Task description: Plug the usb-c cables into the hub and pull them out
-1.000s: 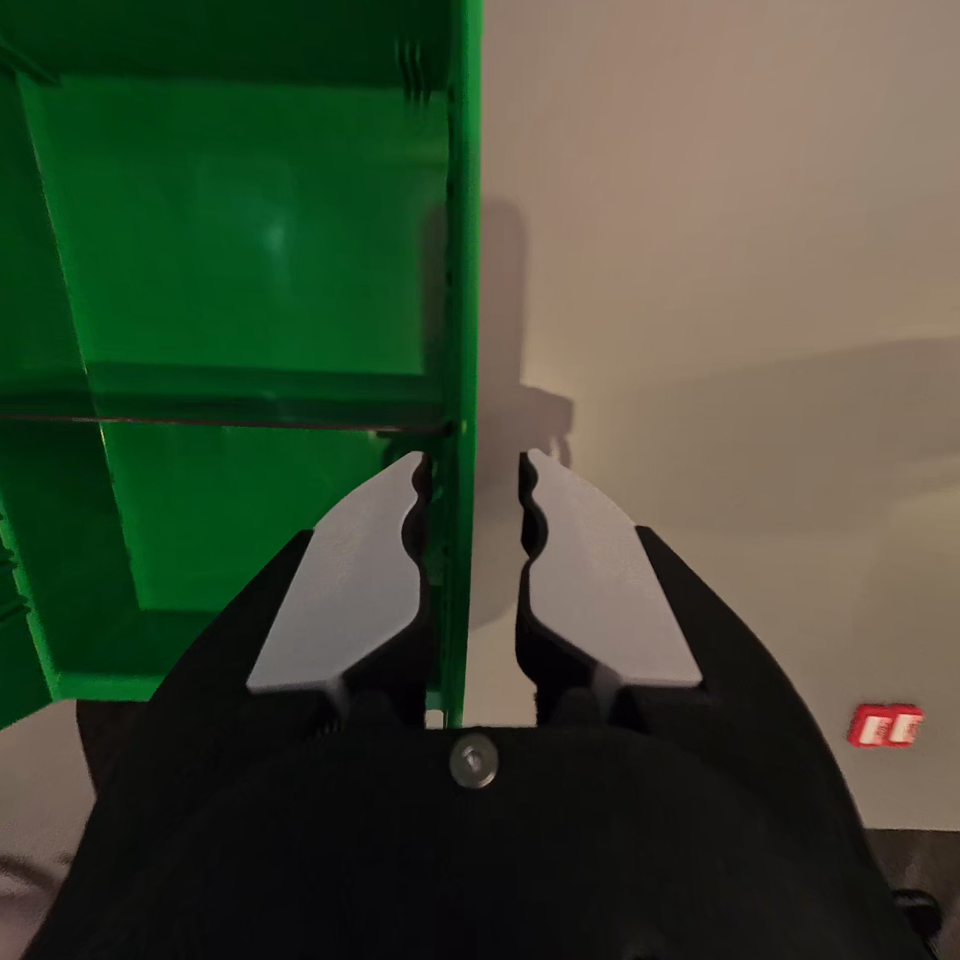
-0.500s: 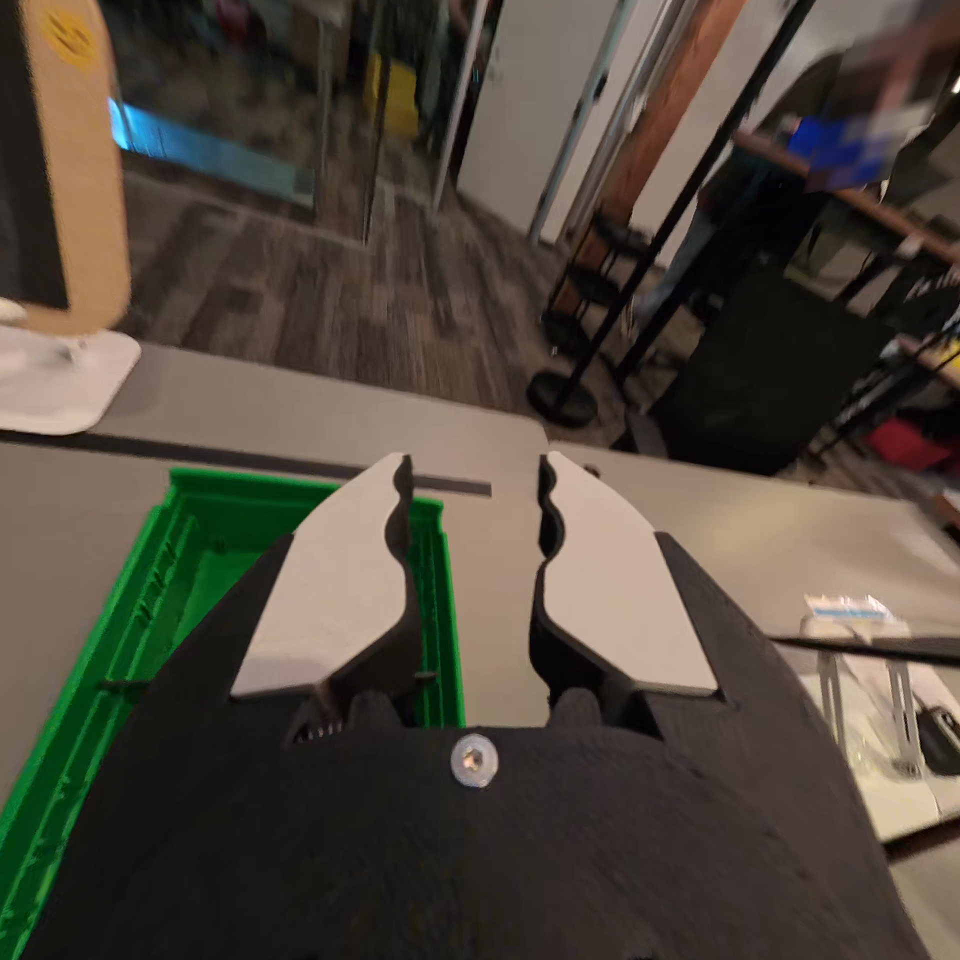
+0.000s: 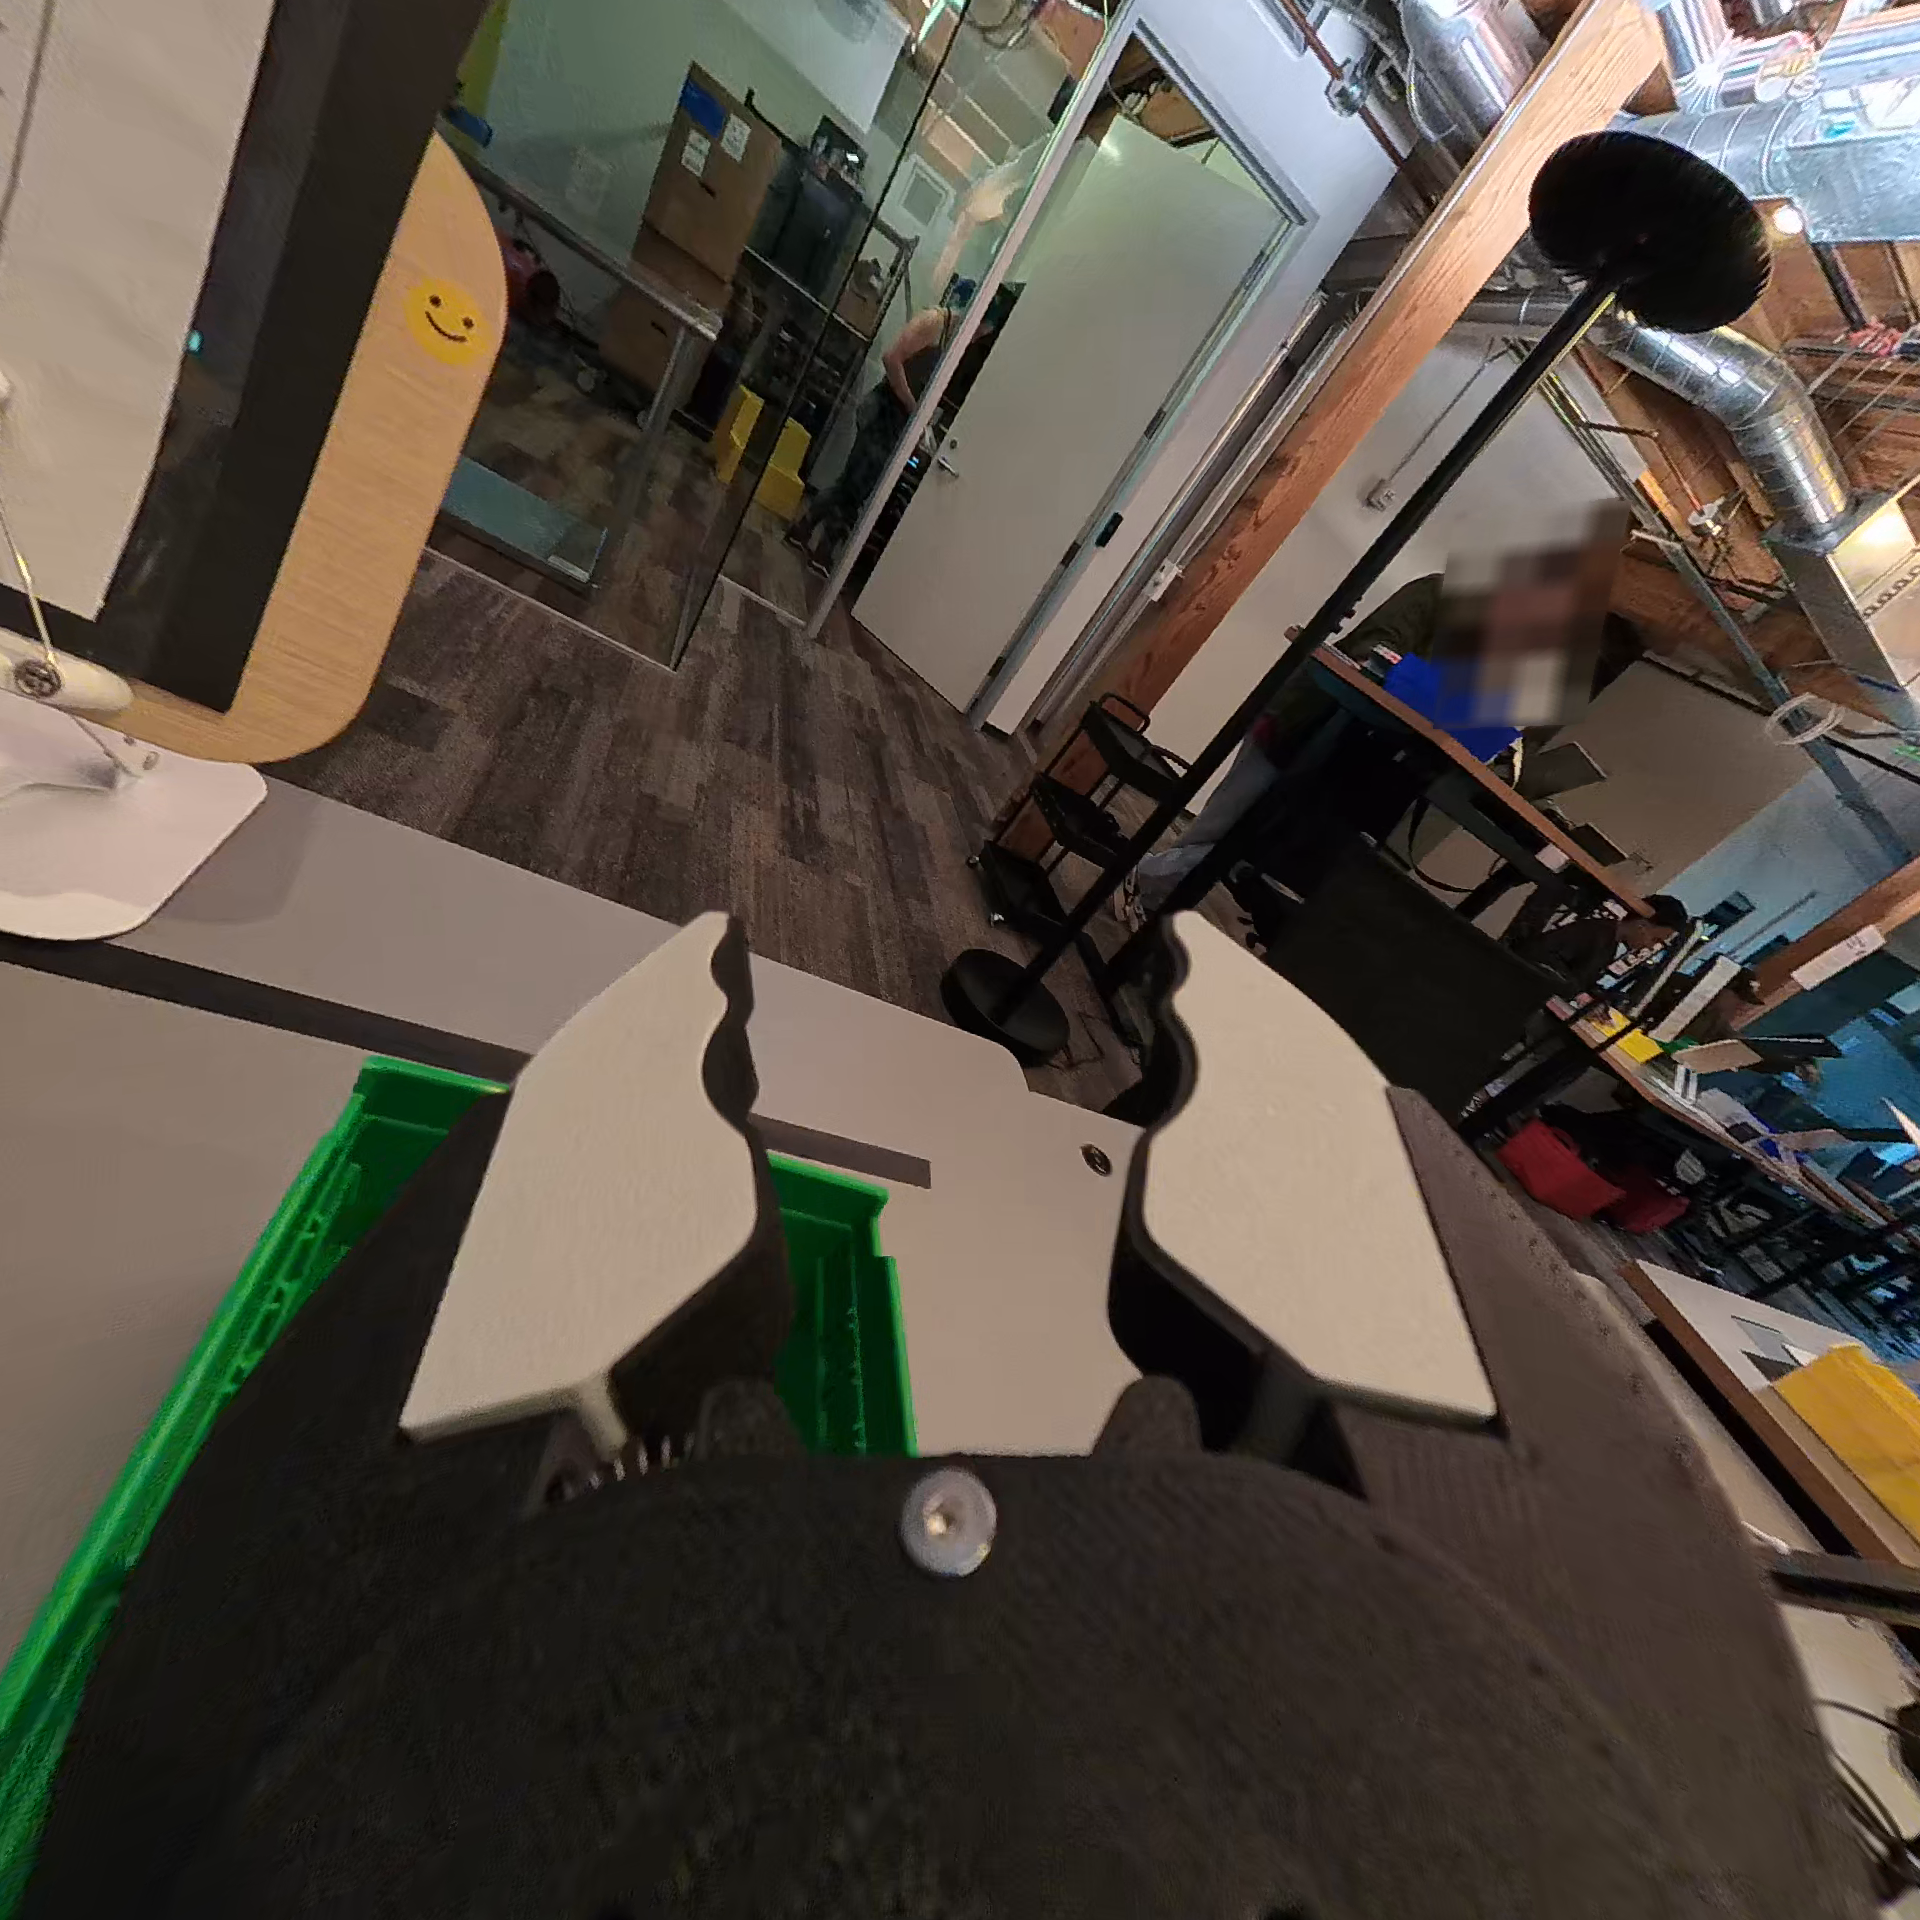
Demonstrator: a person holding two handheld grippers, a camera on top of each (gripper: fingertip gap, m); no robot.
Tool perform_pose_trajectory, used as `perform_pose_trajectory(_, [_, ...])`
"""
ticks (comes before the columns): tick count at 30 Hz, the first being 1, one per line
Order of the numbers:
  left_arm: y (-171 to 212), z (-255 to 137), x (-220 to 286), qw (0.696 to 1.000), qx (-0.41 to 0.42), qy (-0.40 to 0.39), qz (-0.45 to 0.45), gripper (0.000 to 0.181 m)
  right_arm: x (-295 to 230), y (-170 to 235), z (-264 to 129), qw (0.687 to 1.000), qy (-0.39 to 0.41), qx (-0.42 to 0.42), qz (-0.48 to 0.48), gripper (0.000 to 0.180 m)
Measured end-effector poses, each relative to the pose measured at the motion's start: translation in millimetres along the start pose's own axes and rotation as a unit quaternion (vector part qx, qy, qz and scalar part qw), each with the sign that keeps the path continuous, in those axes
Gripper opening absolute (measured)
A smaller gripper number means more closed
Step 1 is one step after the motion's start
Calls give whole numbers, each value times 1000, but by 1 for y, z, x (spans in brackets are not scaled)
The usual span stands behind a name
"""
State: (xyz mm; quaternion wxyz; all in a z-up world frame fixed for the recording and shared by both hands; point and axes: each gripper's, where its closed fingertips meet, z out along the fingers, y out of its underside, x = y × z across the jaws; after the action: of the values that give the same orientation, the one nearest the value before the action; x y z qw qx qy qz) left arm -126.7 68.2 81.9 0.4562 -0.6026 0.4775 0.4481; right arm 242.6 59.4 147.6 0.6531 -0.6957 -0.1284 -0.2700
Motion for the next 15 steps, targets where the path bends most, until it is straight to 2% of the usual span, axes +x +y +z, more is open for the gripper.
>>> perform_pose_trajectory(7, [-47,-16,37,996,43,4,78,71,12,6,-1,1000,8,-1,19,74])
perform_pose_trajectory(15, [-50,-16,46,995,37,11,92,75,18,7,-3,1000,9,-1,23,74])
